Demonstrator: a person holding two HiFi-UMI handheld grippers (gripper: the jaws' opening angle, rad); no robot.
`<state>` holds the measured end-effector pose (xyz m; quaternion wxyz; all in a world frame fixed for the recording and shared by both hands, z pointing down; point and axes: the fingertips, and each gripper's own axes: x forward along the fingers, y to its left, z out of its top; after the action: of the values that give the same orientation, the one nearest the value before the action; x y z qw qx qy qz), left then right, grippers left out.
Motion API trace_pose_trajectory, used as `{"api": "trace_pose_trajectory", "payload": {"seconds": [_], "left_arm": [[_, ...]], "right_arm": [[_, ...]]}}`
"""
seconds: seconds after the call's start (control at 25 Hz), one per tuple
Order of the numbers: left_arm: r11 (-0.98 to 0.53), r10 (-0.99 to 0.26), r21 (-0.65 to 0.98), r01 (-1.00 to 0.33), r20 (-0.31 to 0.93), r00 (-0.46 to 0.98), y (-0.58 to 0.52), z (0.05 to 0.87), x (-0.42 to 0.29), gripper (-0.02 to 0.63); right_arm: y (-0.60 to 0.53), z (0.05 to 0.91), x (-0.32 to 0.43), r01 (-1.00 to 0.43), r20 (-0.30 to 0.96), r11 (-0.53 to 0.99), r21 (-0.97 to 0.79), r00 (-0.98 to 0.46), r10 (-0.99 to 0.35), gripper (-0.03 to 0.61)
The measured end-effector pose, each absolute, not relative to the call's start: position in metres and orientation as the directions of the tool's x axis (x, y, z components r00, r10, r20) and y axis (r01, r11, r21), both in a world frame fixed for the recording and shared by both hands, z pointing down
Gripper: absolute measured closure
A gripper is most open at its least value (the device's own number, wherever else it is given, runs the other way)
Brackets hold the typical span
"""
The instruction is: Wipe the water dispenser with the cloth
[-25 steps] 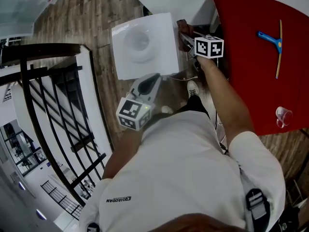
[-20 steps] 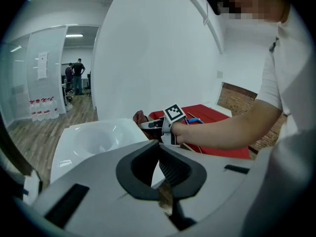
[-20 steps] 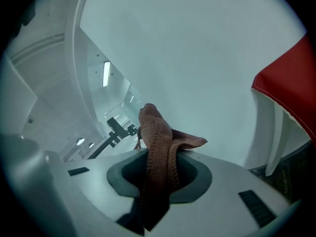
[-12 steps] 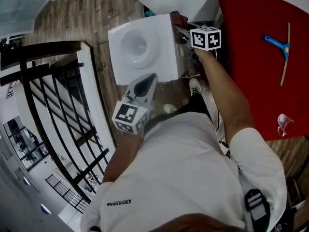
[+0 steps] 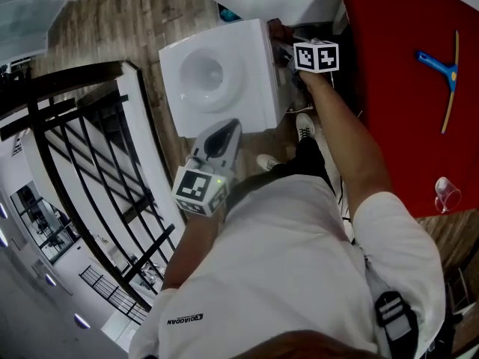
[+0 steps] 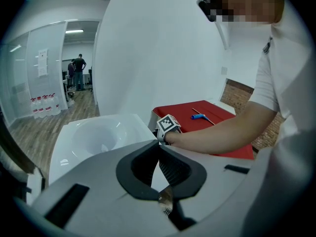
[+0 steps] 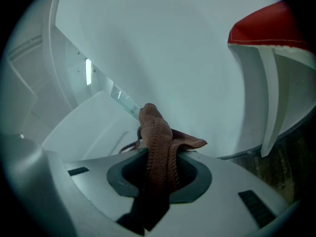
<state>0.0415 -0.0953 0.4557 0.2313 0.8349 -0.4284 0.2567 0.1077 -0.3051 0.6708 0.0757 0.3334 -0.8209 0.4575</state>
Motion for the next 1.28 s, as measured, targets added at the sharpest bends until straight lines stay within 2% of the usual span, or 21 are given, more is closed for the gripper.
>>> {"api": "trace_pose_trajectory", "payload": {"seconds": [0.6, 0.88, 1.28], "left_arm": [[-0.516, -0.581, 0.202, -0.833, 0.632, 0.513, -0.102, 0.466, 0.046, 0.617], [-0.500, -0.603, 0.177, -0.848, 0.631, 0.488, -0.099, 0.471, 0.040, 0.617], [-0.494, -0.627, 0.193, -0.848, 0.597, 0.501, -0.097, 0.460, 0.043, 0.617]], "right_arm": [[-0.307, 0.776, 0.111, -0.673, 0.561, 0.176, -0.719, -0.710, -0.425, 0.491], [-0.300, 0.811, 0.111, -0.723, 0.629, 0.165, -0.671, -0.672, -0.391, 0.491], [-0.300, 0.777, 0.125, -0.716, 0.582, 0.187, -0.673, -0.668, -0.463, 0.491]]}}
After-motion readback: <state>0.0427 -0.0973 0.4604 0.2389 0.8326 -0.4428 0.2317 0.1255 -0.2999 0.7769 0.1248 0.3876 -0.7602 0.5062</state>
